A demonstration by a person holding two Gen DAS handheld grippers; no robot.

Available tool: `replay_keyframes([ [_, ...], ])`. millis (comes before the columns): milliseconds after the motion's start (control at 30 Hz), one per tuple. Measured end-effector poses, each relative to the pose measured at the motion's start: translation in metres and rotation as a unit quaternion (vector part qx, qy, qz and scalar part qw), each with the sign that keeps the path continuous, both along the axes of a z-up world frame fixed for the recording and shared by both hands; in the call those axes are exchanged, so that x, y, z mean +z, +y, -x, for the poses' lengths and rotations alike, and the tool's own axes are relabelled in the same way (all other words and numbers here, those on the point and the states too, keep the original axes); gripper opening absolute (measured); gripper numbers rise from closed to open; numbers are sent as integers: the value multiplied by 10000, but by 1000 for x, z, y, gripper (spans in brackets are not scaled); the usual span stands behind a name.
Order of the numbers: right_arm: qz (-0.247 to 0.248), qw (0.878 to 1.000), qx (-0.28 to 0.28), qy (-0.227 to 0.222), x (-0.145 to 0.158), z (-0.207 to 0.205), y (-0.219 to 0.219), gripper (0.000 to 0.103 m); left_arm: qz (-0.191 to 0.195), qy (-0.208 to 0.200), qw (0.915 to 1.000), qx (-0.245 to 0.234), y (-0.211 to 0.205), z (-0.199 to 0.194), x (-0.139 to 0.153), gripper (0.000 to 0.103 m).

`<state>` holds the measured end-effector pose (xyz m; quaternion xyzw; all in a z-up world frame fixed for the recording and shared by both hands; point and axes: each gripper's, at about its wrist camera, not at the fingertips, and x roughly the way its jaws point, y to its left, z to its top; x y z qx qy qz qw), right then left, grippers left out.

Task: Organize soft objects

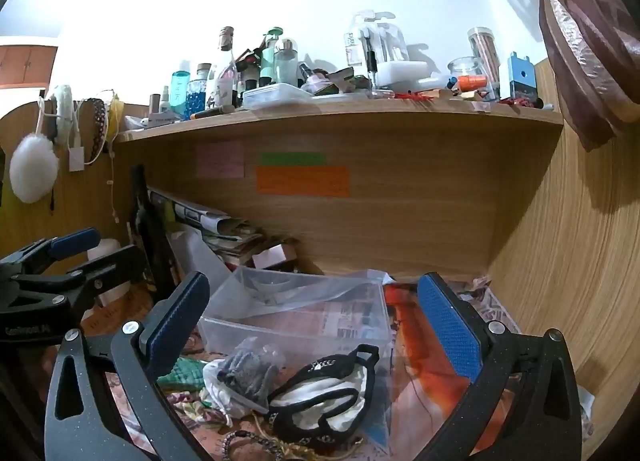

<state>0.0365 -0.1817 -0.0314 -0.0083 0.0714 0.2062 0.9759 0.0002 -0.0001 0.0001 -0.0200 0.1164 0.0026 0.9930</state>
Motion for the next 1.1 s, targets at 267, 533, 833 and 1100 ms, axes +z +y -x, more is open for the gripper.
replay_keyframes([
  [267, -30, 10000, 21, 39, 0, -1, 0, 103, -9, -59, 10000, -11, -4, 1, 2, 103],
  [533, -87, 9999, 3, 57, -1, 2, 1, 103, -6, -42, 10000, -4, 0, -1, 2, 103],
  [833, -156, 9998, 65, 102, -1, -1, 2, 103, 10, -33, 10000, 11, 2, -3, -1, 103],
  [1100, -178, 9997, 79, 122, -1, 0, 3, 103, -13, -20, 10000, -13, 1, -5, -3, 103],
])
